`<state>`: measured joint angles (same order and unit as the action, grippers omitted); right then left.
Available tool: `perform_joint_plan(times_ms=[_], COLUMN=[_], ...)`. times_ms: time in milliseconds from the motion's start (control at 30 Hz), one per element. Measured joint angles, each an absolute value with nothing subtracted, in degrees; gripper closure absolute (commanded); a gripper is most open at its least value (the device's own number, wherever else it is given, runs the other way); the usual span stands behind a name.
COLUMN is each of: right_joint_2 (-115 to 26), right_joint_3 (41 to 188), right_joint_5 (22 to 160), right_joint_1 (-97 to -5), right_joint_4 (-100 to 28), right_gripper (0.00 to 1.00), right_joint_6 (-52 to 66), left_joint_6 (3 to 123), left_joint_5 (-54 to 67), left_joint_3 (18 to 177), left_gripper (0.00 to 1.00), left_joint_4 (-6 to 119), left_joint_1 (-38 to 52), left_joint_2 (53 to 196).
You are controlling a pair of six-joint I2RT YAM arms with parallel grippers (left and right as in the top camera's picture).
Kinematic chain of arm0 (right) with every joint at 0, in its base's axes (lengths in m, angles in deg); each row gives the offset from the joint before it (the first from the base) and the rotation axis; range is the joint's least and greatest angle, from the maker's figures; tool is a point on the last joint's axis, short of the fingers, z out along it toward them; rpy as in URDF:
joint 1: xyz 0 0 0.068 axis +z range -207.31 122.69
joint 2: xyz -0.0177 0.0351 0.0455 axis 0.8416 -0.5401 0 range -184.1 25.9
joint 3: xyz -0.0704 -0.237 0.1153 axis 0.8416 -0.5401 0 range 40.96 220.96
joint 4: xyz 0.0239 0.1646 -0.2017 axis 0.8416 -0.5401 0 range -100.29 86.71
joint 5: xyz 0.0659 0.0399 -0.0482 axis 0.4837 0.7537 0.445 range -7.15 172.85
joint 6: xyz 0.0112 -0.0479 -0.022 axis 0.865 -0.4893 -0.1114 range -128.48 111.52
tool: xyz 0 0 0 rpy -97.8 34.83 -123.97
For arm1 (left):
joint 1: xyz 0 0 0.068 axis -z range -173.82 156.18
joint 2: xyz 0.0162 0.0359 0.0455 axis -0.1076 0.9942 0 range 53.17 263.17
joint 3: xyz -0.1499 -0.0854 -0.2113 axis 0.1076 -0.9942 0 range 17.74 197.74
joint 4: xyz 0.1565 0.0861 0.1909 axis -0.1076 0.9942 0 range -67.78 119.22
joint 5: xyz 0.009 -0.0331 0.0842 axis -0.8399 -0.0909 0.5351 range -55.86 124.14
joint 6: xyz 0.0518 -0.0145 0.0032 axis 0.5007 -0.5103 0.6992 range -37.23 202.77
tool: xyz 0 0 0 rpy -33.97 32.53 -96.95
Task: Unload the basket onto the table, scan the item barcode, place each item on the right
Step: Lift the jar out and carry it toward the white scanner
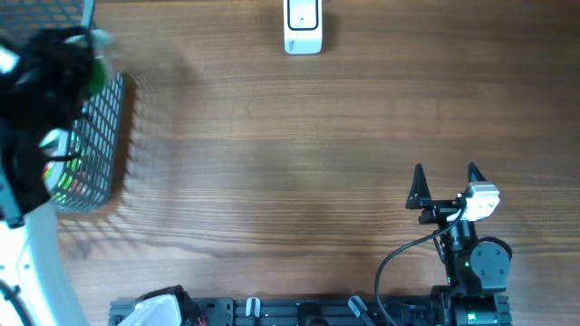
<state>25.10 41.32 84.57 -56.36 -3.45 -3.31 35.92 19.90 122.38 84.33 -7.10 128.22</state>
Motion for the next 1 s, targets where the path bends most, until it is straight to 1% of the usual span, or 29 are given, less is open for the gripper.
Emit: perform_joint_plan(times_ms=[233,533,733,867,1000], right_joint_2=[25.1,25.1,25.1,25.1,25.1], right_joint_3=[41.3,41.3,41.3,41.3,41.3], right_joint_5=[84.6,84.6,84.6,84.6,84.6], right_joint_1=[-56.4,-56.4,-56.4,-56.4,-56.4], right_joint_4=[-3.4,-3.4,-3.4,-3.4,-3.4], right_gripper=[0.00,0.00,0.00,0.00,0.00], right_joint_6=[-3.3,-3.3,-3.3,-3.3,-3.3], left_joint_6=[35.9,35.2,35.0,34.0,32.7], left_joint_5=[26.3,34.3,39.4,42.1,43.0], left_joint_3=[122.4,122.4,122.4,122.4,122.4], left_gripper=[0.62,0.62,0.66,0.66,0.66], left_joint_4=[84.6,85.0,88.4,92.0,92.6], left_joint_1=[6.0,17.8,22.8,25.2,26.4], left_joint_2=[131.6,138.5,144.7,149.4,153.0])
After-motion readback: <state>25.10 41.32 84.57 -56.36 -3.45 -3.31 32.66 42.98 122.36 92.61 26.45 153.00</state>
